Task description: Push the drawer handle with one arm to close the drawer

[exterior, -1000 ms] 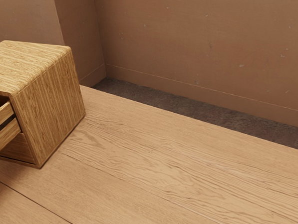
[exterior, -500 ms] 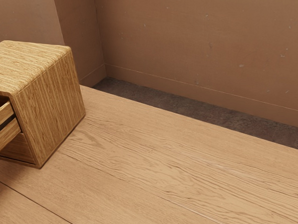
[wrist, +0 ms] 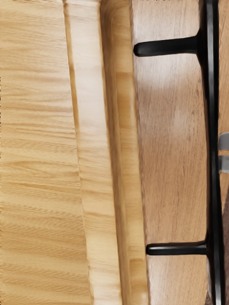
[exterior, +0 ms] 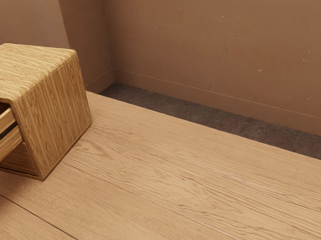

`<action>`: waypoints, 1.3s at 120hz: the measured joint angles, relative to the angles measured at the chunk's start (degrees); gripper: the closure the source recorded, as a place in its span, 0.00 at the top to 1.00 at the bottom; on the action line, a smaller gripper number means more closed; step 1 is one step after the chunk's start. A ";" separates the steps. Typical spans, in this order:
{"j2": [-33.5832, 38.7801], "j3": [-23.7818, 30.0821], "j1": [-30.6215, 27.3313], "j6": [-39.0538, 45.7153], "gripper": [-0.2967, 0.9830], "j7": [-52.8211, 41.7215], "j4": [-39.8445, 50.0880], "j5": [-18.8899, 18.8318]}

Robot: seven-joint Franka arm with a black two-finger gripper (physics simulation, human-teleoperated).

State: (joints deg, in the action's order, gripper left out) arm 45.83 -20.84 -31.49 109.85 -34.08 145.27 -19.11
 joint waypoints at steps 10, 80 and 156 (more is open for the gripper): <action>-1.47 0.00 1.14 0.95 0.15 0.08 -0.87 0.62; -13.75 0.00 7.37 7.12 0.16 0.35 -8.23 5.07; -23.90 0.00 10.93 10.80 0.15 0.16 -16.08 8.49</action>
State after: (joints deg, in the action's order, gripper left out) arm 21.92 -20.83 -20.56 120.65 -33.91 129.20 -10.62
